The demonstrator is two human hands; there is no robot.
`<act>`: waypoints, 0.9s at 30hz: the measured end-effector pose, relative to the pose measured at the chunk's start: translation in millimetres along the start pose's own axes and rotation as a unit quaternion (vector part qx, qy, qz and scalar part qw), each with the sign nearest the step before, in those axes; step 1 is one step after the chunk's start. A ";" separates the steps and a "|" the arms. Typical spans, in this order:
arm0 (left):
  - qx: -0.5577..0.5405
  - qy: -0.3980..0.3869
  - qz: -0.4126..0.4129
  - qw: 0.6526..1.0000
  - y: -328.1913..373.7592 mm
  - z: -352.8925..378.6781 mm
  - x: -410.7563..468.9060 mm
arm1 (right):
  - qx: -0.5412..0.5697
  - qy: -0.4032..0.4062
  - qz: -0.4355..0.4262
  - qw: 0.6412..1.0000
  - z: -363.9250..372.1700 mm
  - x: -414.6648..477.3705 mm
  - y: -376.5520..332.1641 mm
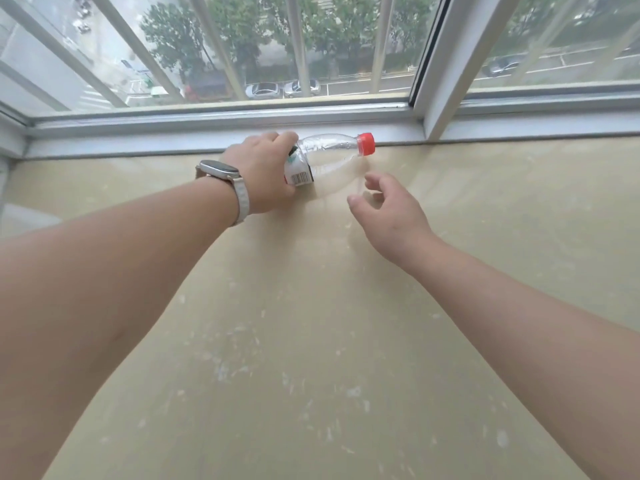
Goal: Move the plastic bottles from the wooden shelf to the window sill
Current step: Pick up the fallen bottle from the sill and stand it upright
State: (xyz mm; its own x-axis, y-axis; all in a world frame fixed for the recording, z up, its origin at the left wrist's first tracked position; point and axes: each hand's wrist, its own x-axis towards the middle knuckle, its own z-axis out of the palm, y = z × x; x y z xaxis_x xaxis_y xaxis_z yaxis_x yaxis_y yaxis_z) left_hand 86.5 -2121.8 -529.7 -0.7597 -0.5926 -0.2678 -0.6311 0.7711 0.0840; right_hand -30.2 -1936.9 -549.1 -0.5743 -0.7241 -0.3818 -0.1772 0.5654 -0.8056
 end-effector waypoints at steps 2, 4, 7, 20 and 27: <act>-0.078 0.009 -0.025 0.997 6.9 1.7 -13.0 | 0.011 -0.010 -0.002 1.000 3.5 -7.4 -1.0; -0.187 0.010 -0.051 0.981 16.1 -0.9 -28.5 | 0.022 -0.017 -0.002 1.000 6.7 -16.2 -2.2; -0.342 0.018 -0.078 0.936 30.5 -11.8 -57.1 | 0.058 -0.026 0.011 0.998 10.5 -32.1 -7.8; -0.688 0.047 -0.108 0.716 11.5 -12.4 -200.1 | 0.142 -0.132 -0.003 0.981 42.7 -126.0 -52.2; -0.699 0.106 -0.122 0.697 -21.4 -12.7 -281.8 | 0.194 -0.210 0.020 0.958 94.2 -175.2 -73.9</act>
State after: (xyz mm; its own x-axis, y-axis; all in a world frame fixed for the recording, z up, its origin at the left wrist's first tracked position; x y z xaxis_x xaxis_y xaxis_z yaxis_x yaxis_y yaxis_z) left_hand 312.1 -1974.2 -443.8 -0.5153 -0.8015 -0.3035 -0.1695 -0.2518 0.9528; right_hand 158.8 -1889.0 -465.4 -0.1870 -0.8466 -0.4984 0.1944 0.4654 -0.8635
